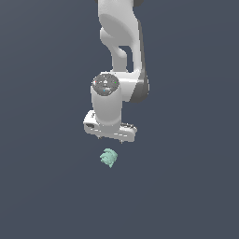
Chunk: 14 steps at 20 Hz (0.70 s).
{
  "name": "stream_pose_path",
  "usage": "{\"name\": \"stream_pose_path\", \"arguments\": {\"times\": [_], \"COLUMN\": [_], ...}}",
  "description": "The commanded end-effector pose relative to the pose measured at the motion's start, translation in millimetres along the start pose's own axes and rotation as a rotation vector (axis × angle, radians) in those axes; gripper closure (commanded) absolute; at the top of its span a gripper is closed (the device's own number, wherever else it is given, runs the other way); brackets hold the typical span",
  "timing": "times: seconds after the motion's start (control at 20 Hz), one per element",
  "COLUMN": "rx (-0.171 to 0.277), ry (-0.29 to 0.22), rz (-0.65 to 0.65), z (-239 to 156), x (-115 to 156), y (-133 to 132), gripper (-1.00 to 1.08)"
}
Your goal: Pick up the object and move it to a goal position.
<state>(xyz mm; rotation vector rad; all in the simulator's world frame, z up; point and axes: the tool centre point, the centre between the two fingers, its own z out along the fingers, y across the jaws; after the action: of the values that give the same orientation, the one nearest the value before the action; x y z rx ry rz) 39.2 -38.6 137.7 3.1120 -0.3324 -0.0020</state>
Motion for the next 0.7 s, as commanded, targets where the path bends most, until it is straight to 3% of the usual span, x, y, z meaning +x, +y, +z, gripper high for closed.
{"name": "stream_pose_path", "arguments": {"times": [0.0, 0.65], "rx": [0.003, 0.011], "ry": [-0.001, -0.002], "rz": [0.070, 0.310], "z": [10, 45], "x": [10, 41], "y": [1, 3], "gripper": [-0.92, -0.92]}}
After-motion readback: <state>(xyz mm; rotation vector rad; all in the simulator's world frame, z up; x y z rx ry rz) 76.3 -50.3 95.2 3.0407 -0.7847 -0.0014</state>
